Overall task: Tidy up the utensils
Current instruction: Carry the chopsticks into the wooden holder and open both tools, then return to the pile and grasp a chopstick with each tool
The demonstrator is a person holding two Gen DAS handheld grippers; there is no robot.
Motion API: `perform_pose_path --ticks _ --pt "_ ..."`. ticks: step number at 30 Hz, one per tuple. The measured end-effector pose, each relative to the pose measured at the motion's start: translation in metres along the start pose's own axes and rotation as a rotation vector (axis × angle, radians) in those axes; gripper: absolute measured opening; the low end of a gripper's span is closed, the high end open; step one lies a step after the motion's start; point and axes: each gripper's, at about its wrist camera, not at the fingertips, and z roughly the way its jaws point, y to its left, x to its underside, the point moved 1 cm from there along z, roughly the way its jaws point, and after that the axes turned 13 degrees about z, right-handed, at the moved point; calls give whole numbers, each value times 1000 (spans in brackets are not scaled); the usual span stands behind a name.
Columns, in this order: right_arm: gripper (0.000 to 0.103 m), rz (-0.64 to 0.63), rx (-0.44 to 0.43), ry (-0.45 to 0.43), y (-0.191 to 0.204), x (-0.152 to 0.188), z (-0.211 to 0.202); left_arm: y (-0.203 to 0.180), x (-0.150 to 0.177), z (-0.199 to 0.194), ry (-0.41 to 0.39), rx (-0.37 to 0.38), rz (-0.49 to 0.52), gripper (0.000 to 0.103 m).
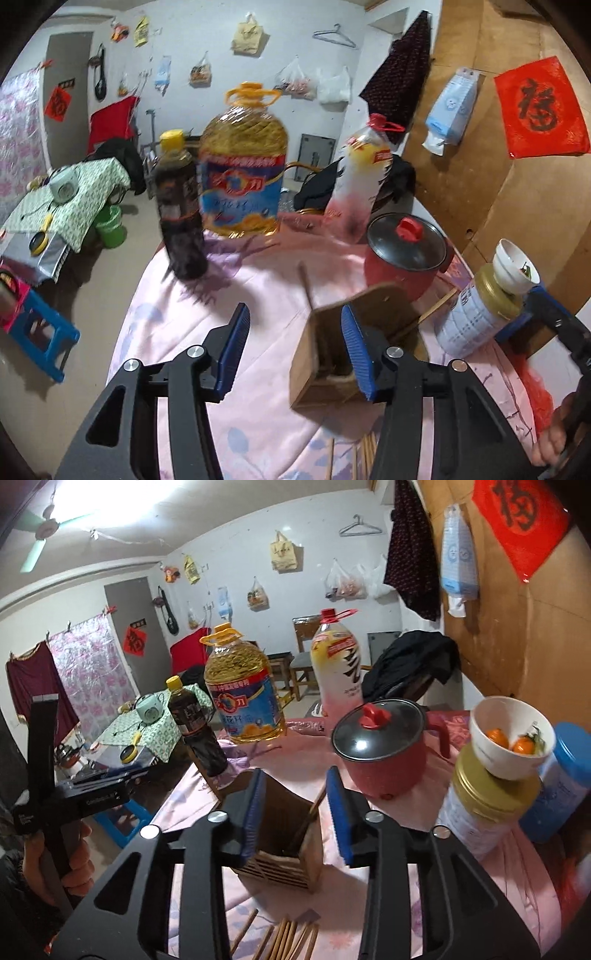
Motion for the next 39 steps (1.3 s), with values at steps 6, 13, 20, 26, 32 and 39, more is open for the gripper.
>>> perform_pose_path --ticks 6,13,20,26,32,39 --pt "55 24 51 44 -15 41 -16 9 57 -12 59 6 -43 66" --pt "55 49 120 170 -32 109 -23 -8 142 -1 226 45 8 66" --pt "55 39 169 247 -37 157 -39 -47 205 -7 291 130 169 66" --pt "55 64 209 307 -50 189 -46 -75 239 -16 305 239 281 66" --pt "55 88 224 359 -56 215 -47 -95 263 -9 351 324 355 48" --pt "55 91 230 359 -58 222 -52 -100 280 -2 362 330 391 23"
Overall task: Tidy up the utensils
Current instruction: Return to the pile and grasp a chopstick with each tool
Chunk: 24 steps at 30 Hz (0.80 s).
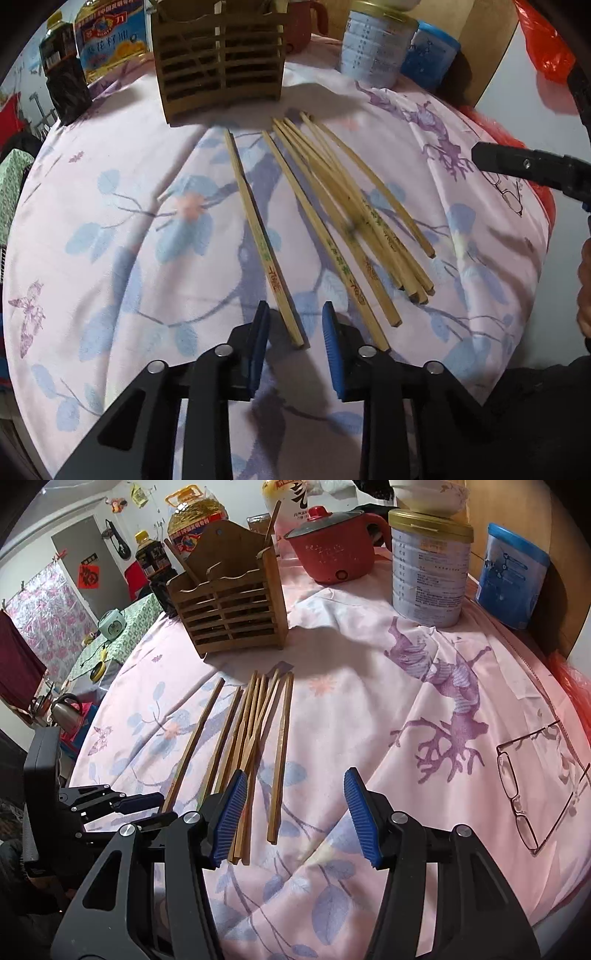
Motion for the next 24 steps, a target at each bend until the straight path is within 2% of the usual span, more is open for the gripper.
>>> perform_pose_path --ticks 2,3,6,10,17,24 --pt "55 6 5 -2 -3 0 0 3 1 1 -5 -2 -10 10" --pt "55 6 8 -1 -4 0 1 5 2 0 -7 0 -17 8" --pt "55 -29 39 9 -8 5 7 12 5 -6 -15 -25 -46 6" --pt "55 -106 64 73 -10 21 23 25 8 -17 -30 -46 -104 6" --pt "53 -178 -3 132 6 33 38 38 9 -30 -44 -74 -153 6" --pt "25 -219 1 171 15 44 55 43 15 -33 -33 -79 -160 6"
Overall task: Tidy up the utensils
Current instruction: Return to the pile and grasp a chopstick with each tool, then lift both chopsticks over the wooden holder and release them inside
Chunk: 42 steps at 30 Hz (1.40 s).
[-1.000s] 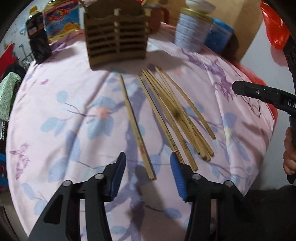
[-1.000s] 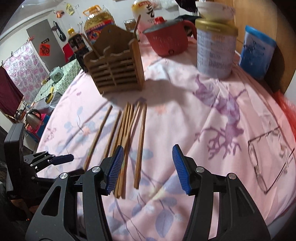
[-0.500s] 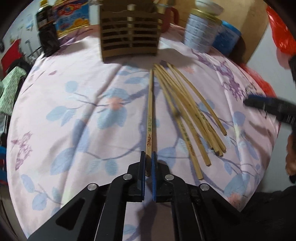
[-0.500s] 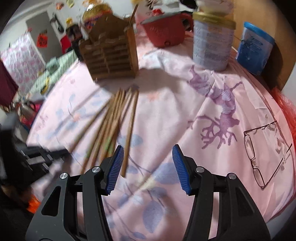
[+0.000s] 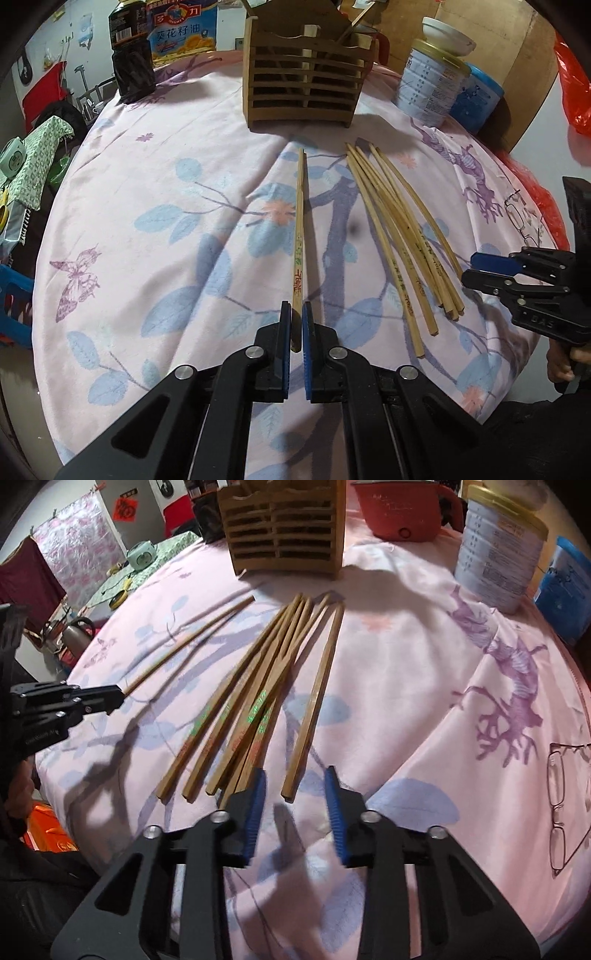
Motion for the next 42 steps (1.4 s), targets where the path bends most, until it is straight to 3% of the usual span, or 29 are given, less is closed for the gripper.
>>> perform_pose_path --ticks 5,7,15,28,32,38,42 --pt "20 -20 23 -26 1 6 3 3 3 1 9 5 -1 6" --pt "8 -15 27 -38 0 7 2 5 4 2 13 5 -4 6" --pt "7 82 18 -41 -25 4 -1 9 7 6 28 9 -15 7" --pt "6 54 36 -56 -22 -1 -3 10 13 10 27 36 -10 6" --pt "6 48 52 -152 -22 -17 -35 14 -3 -17 -49 16 -32 6" --pt "6 57 12 -358 -19 -59 -103 22 -55 -84 -239 -25 -41 6" --pt "6 55 -35 -458 -10 -83 -139 18 -84 -110 -307 -40 -26 6"
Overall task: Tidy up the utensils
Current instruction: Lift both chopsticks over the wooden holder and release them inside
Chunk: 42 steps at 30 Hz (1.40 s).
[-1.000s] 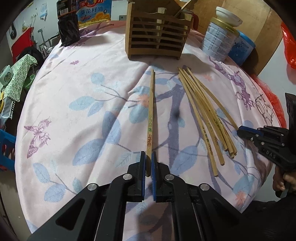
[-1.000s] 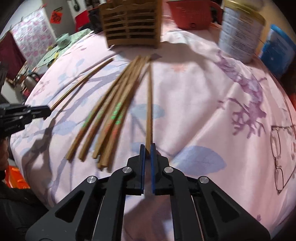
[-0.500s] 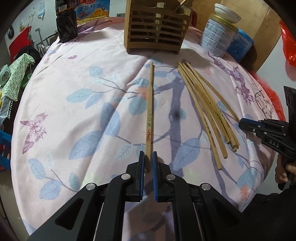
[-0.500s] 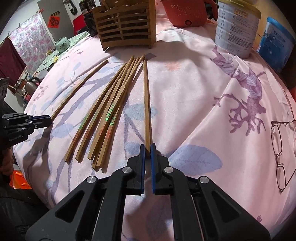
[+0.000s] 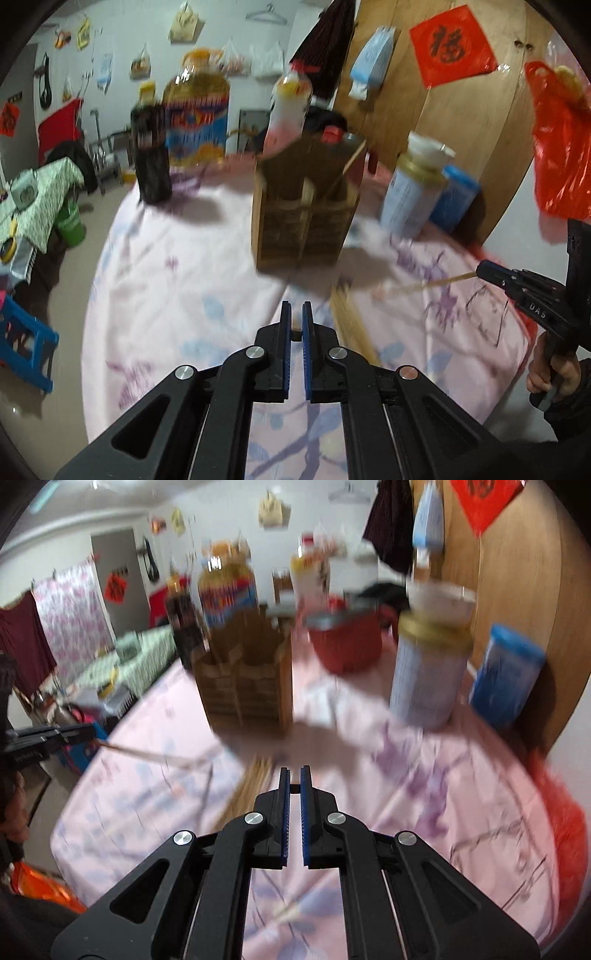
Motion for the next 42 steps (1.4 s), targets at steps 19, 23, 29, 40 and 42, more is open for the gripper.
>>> perform_pose_path --ticks 19,23,29,40,42 --pt "6 -30 -165 -117 46 -96 -4 9 -122 -13 -131 22 26 6" --pt "6 -28 -192 -156 57 -135 5 13 -171 -12 -198 -7 69 6" --pt "6 -11 -215 -184 66 -182 36 27 -217 20 -215 -27 77 6" --pt "19 44 -189 -88 56 -172 90 64 -174 81 -92 -102 -58 55" --pt "19 46 -178 -120 51 -171 79 68 -164 74 -93 -99 -80 55"
